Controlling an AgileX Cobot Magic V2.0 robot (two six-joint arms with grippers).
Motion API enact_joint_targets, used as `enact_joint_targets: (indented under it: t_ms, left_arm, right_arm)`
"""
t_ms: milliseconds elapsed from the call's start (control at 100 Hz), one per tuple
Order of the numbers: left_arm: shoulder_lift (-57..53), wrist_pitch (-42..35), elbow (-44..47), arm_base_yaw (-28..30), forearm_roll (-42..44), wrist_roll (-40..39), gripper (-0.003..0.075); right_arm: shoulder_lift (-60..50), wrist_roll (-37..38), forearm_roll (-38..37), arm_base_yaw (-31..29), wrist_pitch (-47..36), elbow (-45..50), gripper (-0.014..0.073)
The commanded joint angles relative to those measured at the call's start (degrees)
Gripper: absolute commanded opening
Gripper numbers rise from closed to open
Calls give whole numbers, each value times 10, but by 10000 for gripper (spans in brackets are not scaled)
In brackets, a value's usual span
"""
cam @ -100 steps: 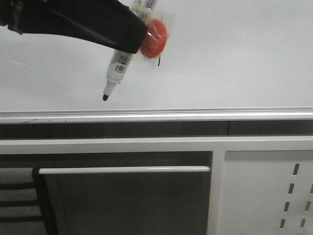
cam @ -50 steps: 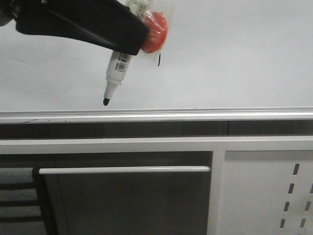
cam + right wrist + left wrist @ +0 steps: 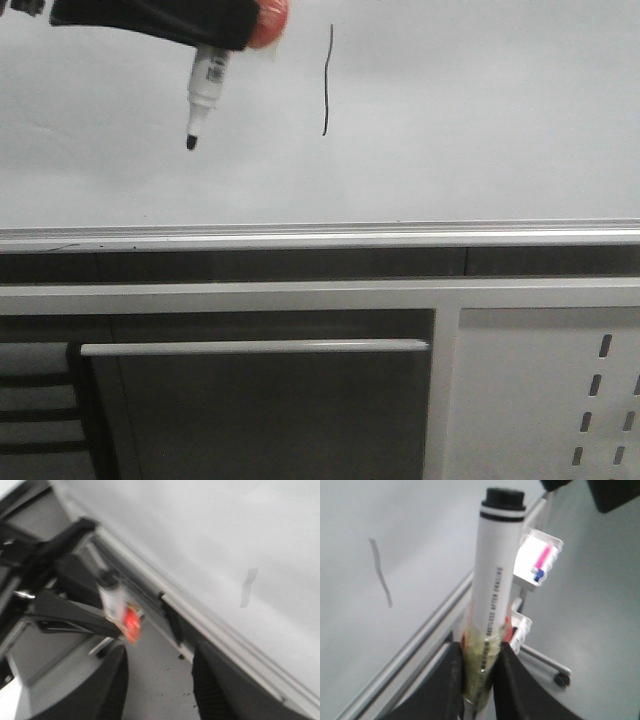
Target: Write number 1 on whiteboard
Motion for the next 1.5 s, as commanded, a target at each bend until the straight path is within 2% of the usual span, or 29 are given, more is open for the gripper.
enact_joint_targets:
  t_ms: [0, 120, 210, 280, 800, 1110, 1220, 1490]
  left_arm:
    - [-28, -102, -4, -10, -85, 4, -20]
    - [-33, -240, -1, -49, -158, 58, -20]
    - [-24, -320, -5, -77, -164, 65, -20]
    - [-12, -353, -9, -88, -164, 65, -20]
    - [68, -458, -62, -92, -166, 62, -20]
    - [70, -455, -62, -89, -165, 62, -16]
    - [70, -454, -62, -89, -165, 62, 57]
    - [69, -447, -62, -89, -182, 63, 383]
  right_arm:
    - [-25, 6, 13, -29, -30, -20, 276]
    - [-33, 6, 13, -38, -31, -20, 276]
    - [-34, 6, 13, -38, -32, -20, 276]
    - [-34, 6, 13, -38, -32, -20, 276]
    - [-34, 6, 13, -38, -33, -20, 276]
    - [-34, 6, 12, -38, -34, -20, 276]
    - [-34, 6, 12, -38, -34, -20, 276]
    - [-34, 6, 11, -38, -29, -20, 276]
